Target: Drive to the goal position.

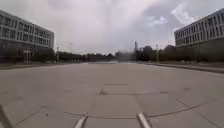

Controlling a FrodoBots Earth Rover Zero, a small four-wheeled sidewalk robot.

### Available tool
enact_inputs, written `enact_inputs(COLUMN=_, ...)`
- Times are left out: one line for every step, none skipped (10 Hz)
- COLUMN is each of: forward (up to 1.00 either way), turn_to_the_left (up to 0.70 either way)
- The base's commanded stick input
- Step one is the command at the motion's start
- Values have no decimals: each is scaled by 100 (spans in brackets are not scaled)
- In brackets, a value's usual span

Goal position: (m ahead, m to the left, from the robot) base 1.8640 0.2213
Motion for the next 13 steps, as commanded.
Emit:
enact_inputs(forward=70, turn_to_the_left=0)
enact_inputs(forward=70, turn_to_the_left=0)
enact_inputs(forward=70, turn_to_the_left=0)
enact_inputs(forward=70, turn_to_the_left=0)
enact_inputs(forward=70, turn_to_the_left=0)
enact_inputs(forward=70, turn_to_the_left=0)
enact_inputs(forward=70, turn_to_the_left=0)
enact_inputs(forward=70, turn_to_the_left=0)
enact_inputs(forward=70, turn_to_the_left=0)
enact_inputs(forward=70, turn_to_the_left=0)
enact_inputs(forward=70, turn_to_the_left=0)
enact_inputs(forward=70, turn_to_the_left=0)
enact_inputs(forward=70, turn_to_the_left=0)
